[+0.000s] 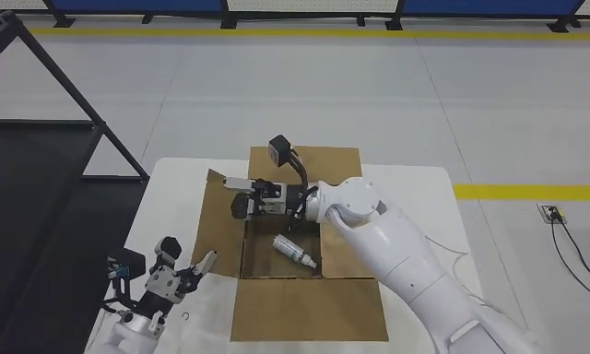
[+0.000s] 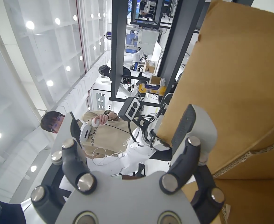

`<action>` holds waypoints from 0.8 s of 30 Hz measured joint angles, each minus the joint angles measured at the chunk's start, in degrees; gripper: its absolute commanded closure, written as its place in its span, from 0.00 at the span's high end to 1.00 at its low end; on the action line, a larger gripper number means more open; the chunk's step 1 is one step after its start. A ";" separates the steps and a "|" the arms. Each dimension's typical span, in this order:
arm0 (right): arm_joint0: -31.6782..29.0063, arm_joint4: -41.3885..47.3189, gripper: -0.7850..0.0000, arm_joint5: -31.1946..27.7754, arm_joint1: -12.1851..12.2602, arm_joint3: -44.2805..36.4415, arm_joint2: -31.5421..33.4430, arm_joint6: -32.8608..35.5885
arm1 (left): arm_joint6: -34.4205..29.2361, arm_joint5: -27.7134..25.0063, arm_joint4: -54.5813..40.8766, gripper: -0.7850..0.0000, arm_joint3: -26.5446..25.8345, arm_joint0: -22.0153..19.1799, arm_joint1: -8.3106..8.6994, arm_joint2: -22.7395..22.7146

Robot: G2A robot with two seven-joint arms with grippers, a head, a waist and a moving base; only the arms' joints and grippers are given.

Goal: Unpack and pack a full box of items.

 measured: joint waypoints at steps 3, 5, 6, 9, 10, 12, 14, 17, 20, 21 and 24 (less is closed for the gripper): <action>-0.66 0.04 1.00 -1.04 0.61 0.03 2.12 -0.43 | -0.12 -0.20 -1.04 1.00 0.90 0.24 0.03 -1.14; -1.23 -0.14 1.00 -1.28 1.15 -0.14 3.68 -0.51 | -0.15 -0.32 -1.56 1.00 1.47 0.44 0.05 -1.83; -1.50 -0.30 1.00 -1.27 1.38 -0.29 4.29 -0.54 | -0.21 -0.36 -1.73 1.00 1.73 0.50 0.05 -2.03; -2.54 -1.00 1.00 -1.00 2.11 -1.10 6.13 -0.68 | -0.49 -0.32 -1.79 1.00 2.79 0.43 0.06 -2.46; -2.89 -1.23 1.00 -0.89 2.31 -1.43 6.62 -0.72 | -0.58 -0.26 -1.72 1.00 3.18 0.35 0.06 -2.49; -3.78 -1.76 1.00 -0.58 2.74 -2.30 7.64 -0.90 | -0.92 -0.16 -1.57 1.00 4.16 0.07 0.05 -2.43; -4.64 -2.23 1.00 -0.21 3.13 -3.23 8.60 -1.11 | -1.43 0.00 -1.45 1.00 5.27 -0.37 0.03 -2.21; -5.82 -2.92 1.00 0.18 3.63 -4.65 9.83 -1.30 | -2.04 0.26 -1.10 1.00 6.91 -1.18 0.00 -1.76; -6.94 -3.65 1.00 0.59 4.12 -6.17 11.02 -1.45 | -2.36 0.50 -1.01 1.00 8.44 -1.97 -0.05 -1.31; -7.27 -3.88 1.00 0.73 4.27 -6.64 11.38 -1.51 | -2.45 0.54 -1.02 1.00 8.85 -2.17 -0.06 -1.21; -8.33 -4.52 1.00 1.23 4.71 -8.09 12.47 -1.63 | -2.74 0.75 -1.07 1.00 10.13 -2.85 -0.10 -0.93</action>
